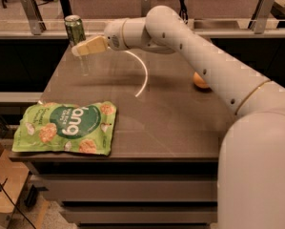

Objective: Move green can near green rice chip bag

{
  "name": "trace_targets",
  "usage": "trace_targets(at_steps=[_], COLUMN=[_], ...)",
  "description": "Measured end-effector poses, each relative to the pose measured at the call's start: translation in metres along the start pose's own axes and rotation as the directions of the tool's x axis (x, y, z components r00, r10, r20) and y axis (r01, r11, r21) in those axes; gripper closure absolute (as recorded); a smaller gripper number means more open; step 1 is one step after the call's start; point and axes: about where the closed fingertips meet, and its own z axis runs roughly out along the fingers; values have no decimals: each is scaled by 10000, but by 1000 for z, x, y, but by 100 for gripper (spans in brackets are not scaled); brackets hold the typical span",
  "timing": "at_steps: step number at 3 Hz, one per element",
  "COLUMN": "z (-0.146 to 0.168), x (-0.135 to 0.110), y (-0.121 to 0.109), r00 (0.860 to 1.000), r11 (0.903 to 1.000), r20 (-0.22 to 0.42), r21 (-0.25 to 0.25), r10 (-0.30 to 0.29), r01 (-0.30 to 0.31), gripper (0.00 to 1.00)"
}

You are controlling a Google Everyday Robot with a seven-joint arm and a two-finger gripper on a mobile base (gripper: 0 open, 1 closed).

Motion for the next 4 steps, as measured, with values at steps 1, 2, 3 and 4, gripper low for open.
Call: trace_targets(at_steps=[1, 2, 3, 4], z=[51, 52, 59, 78], x=[7, 6, 7, 4], y=[-24, -24, -22, -23], r00=[9983, 9983, 9969, 9956], r11=[9983, 9983, 9970, 9930], r20=[187, 203, 346, 509], r21=[184, 181, 313, 840], r10=[546, 544, 701, 792], r01=[-550, -548, -712, -833], gripper=[0, 0, 0, 0])
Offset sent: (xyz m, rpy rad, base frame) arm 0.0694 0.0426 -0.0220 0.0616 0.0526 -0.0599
